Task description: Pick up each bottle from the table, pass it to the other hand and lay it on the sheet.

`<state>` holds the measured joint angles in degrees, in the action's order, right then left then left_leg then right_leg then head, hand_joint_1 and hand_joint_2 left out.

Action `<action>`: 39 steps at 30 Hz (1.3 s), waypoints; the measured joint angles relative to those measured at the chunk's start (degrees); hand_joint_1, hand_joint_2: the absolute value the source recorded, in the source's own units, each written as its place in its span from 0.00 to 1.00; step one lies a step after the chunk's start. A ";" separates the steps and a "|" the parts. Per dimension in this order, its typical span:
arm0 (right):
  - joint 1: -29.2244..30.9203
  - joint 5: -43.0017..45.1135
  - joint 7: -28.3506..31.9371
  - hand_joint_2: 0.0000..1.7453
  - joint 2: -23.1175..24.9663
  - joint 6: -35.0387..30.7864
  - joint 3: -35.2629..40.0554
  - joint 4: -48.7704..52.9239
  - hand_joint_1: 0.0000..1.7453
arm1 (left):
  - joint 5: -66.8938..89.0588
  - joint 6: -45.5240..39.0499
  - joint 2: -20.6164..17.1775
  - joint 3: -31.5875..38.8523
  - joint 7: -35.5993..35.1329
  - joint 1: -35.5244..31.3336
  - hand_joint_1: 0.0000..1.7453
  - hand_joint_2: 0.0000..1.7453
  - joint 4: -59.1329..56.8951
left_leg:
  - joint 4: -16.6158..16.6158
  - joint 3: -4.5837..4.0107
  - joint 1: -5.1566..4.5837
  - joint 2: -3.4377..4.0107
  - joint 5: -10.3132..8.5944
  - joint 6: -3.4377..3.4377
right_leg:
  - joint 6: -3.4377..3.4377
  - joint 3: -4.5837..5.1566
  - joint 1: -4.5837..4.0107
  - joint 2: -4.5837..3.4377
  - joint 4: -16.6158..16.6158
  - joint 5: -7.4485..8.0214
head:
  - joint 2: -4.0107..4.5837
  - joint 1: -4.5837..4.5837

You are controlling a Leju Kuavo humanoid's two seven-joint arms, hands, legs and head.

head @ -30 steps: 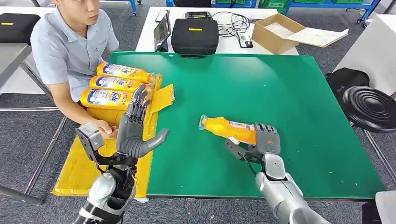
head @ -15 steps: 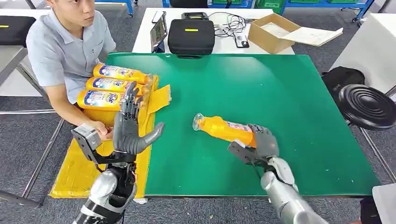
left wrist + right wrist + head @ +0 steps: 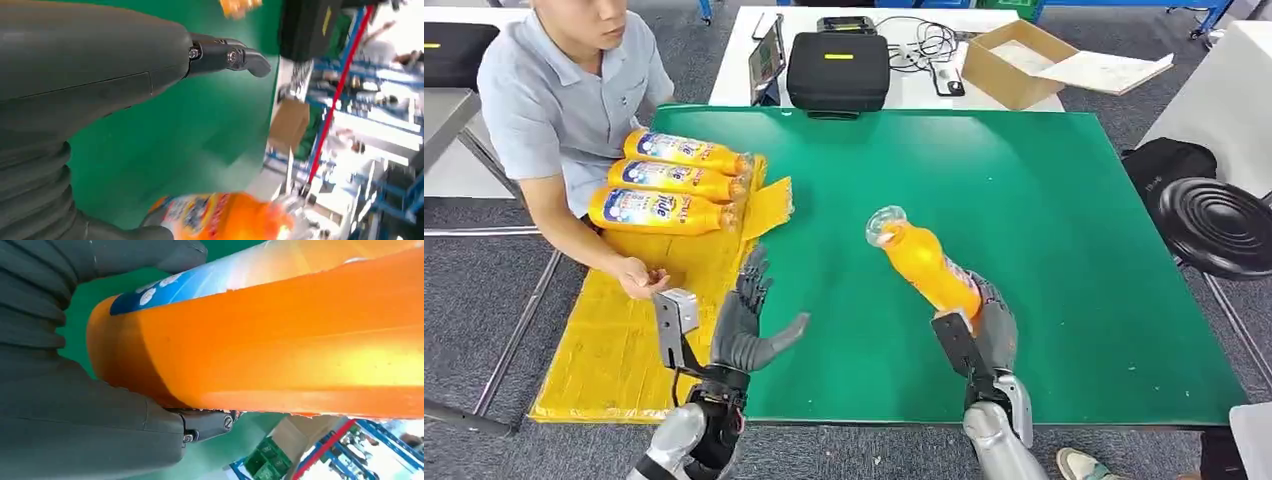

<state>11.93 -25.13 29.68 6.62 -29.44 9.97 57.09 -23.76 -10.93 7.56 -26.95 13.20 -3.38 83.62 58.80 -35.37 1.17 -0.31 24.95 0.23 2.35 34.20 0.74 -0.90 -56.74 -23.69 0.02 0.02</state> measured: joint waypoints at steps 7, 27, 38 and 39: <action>-0.62 3.04 1.40 1.00 0.96 0.29 1.68 3.36 1.00 | 2.34 4.12 -0.07 -2.97 2.97 1.54 0.00 1.00 1.22 | -0.01 -0.08 0.02 0.01 0.01 -0.01 | -0.01 0.11 -0.02 0.00 0.00 -0.01 | 0.00 -0.02; -0.45 -2.17 4.52 1.00 4.57 3.70 17.72 2.78 1.00 | -0.90 4.87 1.07 -4.26 2.58 1.70 0.00 1.00 2.41 | -0.01 -0.13 0.04 -0.01 0.00 -0.01 | -0.02 0.17 -0.06 0.05 0.00 -0.03 | 0.00 -0.02; -0.66 0.00 8.90 1.00 4.90 1.53 23.32 2.18 1.00 | -4.27 2.44 1.75 -4.35 2.62 0.79 0.00 1.00 2.19 | -0.01 -0.14 0.02 -0.01 0.00 -0.01 | -0.02 0.17 -0.02 0.06 0.00 -0.03 | 0.00 0.00; -0.73 0.57 9.27 1.00 4.94 1.07 24.04 2.18 1.00 | -4.81 2.25 1.84 -4.41 2.60 0.72 0.00 1.00 2.19 | -0.01 -0.14 0.02 -0.02 0.00 -0.01 | -0.02 0.18 -0.02 0.06 0.00 -0.03 | 0.00 0.00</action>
<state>11.20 -24.57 38.95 11.56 -28.37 34.01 59.28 -28.57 -8.68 9.40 -31.36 15.80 -2.66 85.81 58.79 -35.51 1.19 -0.33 24.95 0.21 2.33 34.38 0.72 -0.84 -56.74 -23.72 0.02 0.02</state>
